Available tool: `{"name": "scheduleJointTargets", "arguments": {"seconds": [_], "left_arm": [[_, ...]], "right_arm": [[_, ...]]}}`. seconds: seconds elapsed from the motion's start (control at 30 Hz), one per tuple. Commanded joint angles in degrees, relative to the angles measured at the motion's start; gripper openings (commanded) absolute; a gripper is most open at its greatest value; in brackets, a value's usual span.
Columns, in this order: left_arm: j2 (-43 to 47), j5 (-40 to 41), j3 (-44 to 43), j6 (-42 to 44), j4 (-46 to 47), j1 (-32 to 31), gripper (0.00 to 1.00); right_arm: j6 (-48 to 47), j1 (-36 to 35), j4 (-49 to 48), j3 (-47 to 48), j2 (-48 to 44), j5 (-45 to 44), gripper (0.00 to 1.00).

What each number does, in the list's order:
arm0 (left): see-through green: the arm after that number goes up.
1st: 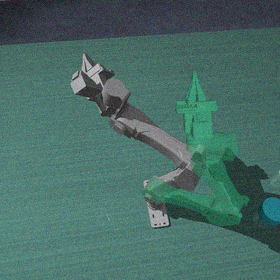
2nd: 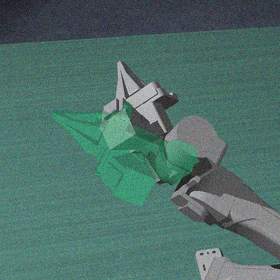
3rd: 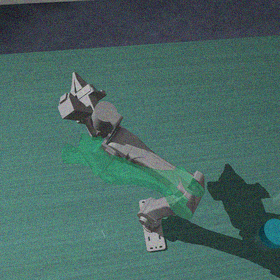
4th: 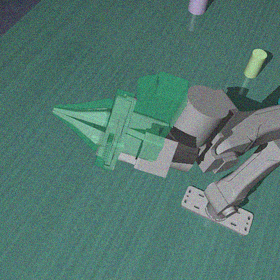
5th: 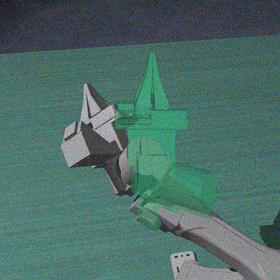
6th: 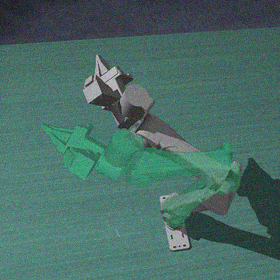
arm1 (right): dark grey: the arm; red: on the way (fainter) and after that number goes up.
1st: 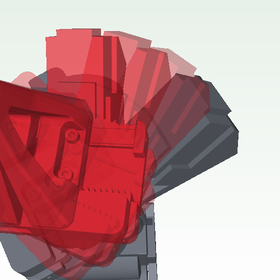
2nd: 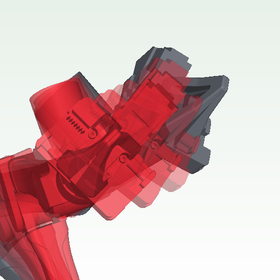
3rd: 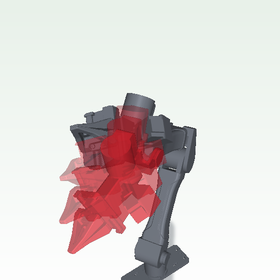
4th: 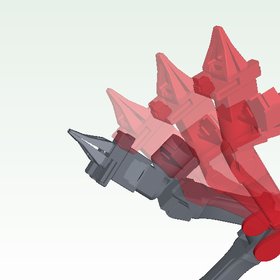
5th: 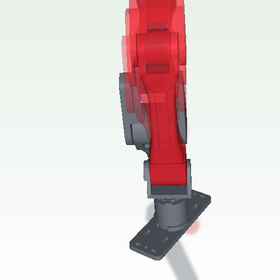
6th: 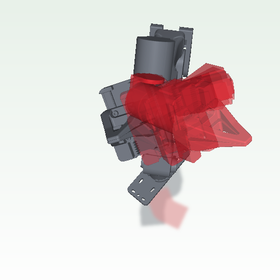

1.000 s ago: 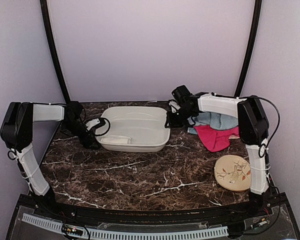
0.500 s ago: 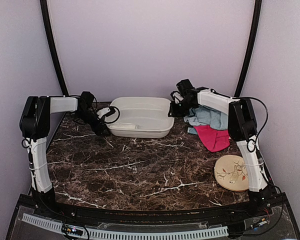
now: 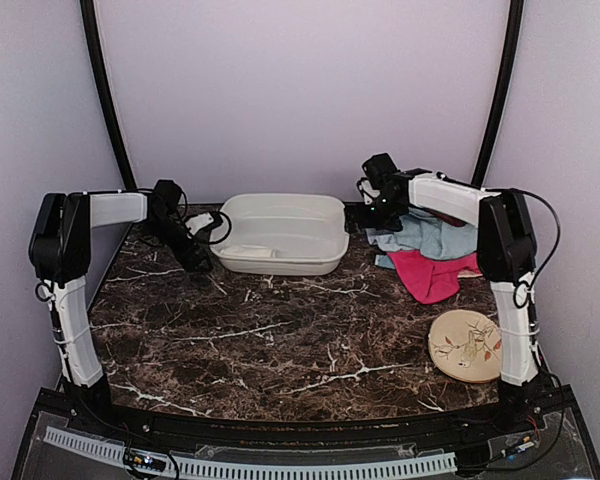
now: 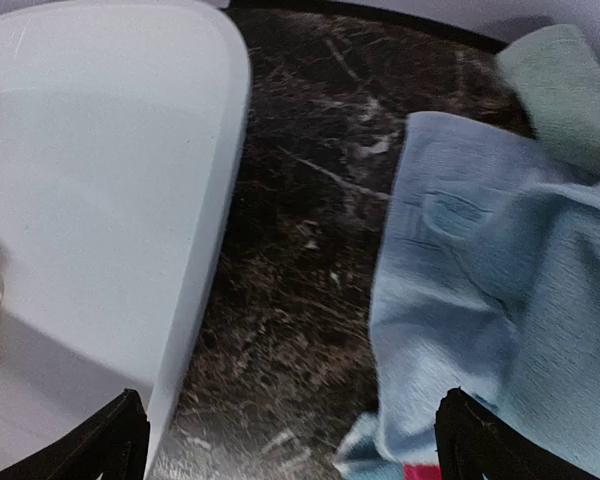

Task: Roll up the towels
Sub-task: Move the bin to the corner of the board, then pick up the towel from the towel pile.

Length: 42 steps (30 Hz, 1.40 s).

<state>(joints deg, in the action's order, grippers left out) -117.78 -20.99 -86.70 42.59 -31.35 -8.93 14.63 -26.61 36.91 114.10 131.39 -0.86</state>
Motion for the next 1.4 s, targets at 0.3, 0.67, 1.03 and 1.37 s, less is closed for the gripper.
{"name": "scheduleJointTargets", "arguments": {"seconds": [0.3,0.67,1.03,1.37], "left_arm": [[30.3,10.3,19.6,-3.7,13.9,10.0,0.99],[31.4,-0.1,16.7,-4.0,-3.0,10.4,0.98],[36.7,0.8,19.5,-2.2,-5.9,10.4,0.93],[37.1,-0.9,17.2,-2.3,-8.7,10.4,0.92]], "right_arm": [[13.6,3.7,-10.2,-47.4,-41.4,-6.4,0.98],[15.1,2.0,-8.6,-55.2,-34.8,-12.1,0.61],[14.3,1.9,-9.5,-53.5,-29.9,-8.4,0.04],[13.3,-4.3,2.8,-27.6,-43.4,-4.2,0.00]]}}
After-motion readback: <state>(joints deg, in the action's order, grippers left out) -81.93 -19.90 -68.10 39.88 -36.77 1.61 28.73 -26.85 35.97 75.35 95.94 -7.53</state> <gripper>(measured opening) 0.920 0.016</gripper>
